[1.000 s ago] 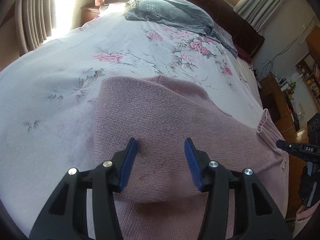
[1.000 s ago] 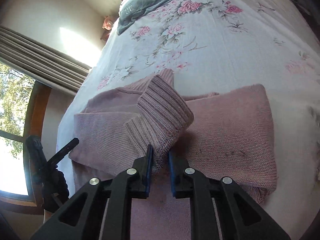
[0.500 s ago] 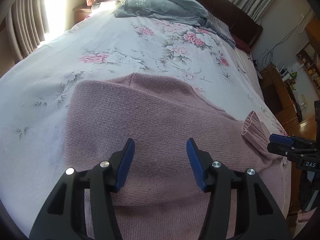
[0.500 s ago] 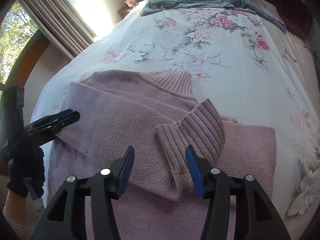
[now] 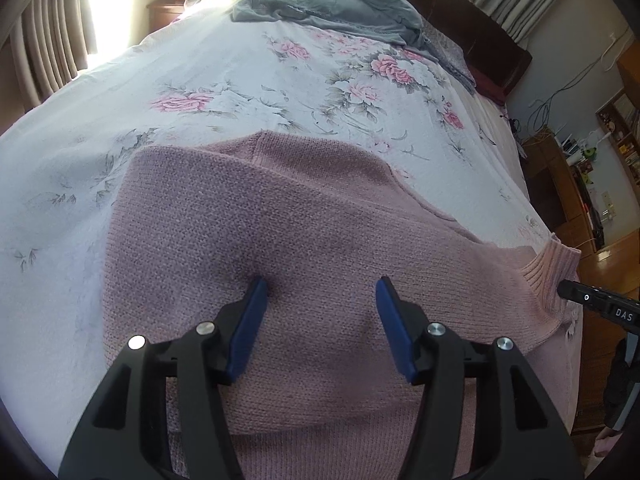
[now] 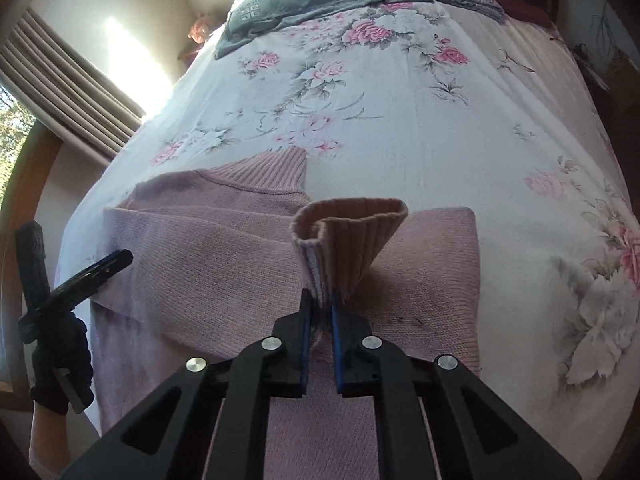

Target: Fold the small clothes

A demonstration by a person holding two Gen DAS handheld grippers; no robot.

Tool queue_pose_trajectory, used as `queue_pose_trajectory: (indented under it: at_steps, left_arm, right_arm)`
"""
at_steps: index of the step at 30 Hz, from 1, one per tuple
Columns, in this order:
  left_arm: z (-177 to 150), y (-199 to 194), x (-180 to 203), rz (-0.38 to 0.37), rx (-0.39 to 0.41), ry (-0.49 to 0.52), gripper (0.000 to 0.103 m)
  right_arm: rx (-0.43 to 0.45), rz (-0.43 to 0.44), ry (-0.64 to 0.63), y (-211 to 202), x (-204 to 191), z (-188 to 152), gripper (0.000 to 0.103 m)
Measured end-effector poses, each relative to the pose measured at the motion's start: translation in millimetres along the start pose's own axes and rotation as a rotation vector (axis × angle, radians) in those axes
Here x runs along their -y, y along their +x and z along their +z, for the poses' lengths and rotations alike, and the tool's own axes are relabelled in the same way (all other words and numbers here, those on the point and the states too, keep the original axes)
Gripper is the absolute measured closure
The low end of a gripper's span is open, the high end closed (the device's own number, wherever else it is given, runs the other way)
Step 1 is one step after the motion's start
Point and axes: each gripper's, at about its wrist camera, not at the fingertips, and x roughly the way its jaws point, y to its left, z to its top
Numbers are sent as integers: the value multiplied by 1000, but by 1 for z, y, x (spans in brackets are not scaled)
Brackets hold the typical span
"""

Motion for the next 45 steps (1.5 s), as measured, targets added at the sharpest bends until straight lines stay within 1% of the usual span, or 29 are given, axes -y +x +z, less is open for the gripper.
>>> queue_pose_trajectory:
  at_steps: [1,2,3,4,5,6,9,10,11,12,13,15,16,19,22,25,28,29,30,31,32,33,35,37,38,40,43,45]
  left_arm:
    - [0,1,0,3,0,6,46]
    - [0,1,1,7,0,12,46]
    - [1,1,2,12,-2,17,46]
    - [1,0,3,17,-4,20,46]
    - [1,-2,6,23,-4,20,46]
    - [2,-4,8,26,-1,18,46]
    - [3,-9,15,6,5,17,45]
    - [2,-9,17,7,0,23,45]
    - [1,-7,20,12,-5,35,45]
    - [0,-6,22,21,-8,49,45]
    - [-2,-5,24,31,-10,63,45]
    - [-4,-1,23,38,-13,80,45]
    - [-5,1,21,37,-17,83,45]
    - [-7,8,20,40,-26,106,45]
    - [-9,11,23,53,-20,135,44]
    - [-11,13,20,37,-11,150,44]
    - [-8,8,14,-8,-26,154,44]
    - [-4,4,12,-28,-37,145,44]
    - [0,-2,10,-52,-46,134,44]
    - [6,-8,9,-76,-48,131,44]
    - [13,-14,9,-90,-40,133,44]
    - [23,-17,10,-95,-32,139,44]
    - [49,-15,17,-93,-37,159,42]
    - [76,-2,29,-62,-42,182,42]
    - [89,9,36,-61,-62,189,39]
    - [110,37,48,-71,-122,181,39]
    - [130,82,63,-82,-201,162,39]
    - [137,111,68,-57,-248,140,39]
  right_arm:
    - [-6,9,17,-3,10,-4,84]
    - [-11,24,38,-5,21,-8,71]
    - [-10,44,63,-6,32,-10,54]
    - [-8,67,80,-6,42,-12,51]
    - [-11,85,98,-6,50,-14,49]
    - [-14,105,122,-4,56,-14,48]
    - [-20,215,198,2,71,-14,49]
    - [-30,224,211,6,72,-13,51]
    - [-40,217,214,11,72,-12,57]
    - [-49,204,211,14,71,-11,66]
    - [-60,186,205,17,71,-12,69]
    - [-76,130,188,22,71,-15,85]
    - [-81,118,185,24,73,-17,86]
    - [-90,114,187,31,76,-21,87]
    - [-84,93,178,34,74,-22,87]
    - [-74,87,190,36,74,-23,86]
    - [-52,92,205,27,73,-23,82]
    - [-32,64,212,19,72,-22,76]
    - [9,21,207,6,69,-21,63]
    - [56,-16,184,-6,64,-18,56]
    - [92,-37,159,-16,57,-13,47]
    - [103,-34,139,-21,50,-6,46]
    - [76,23,129,-16,39,14,46]
    - [25,88,120,4,29,39,46]
    - [-2,103,110,17,24,52,45]
    - [-48,124,102,47,16,78,45]
    - [-111,188,98,95,7,113,43]
    - [-156,205,91,127,3,130,40]
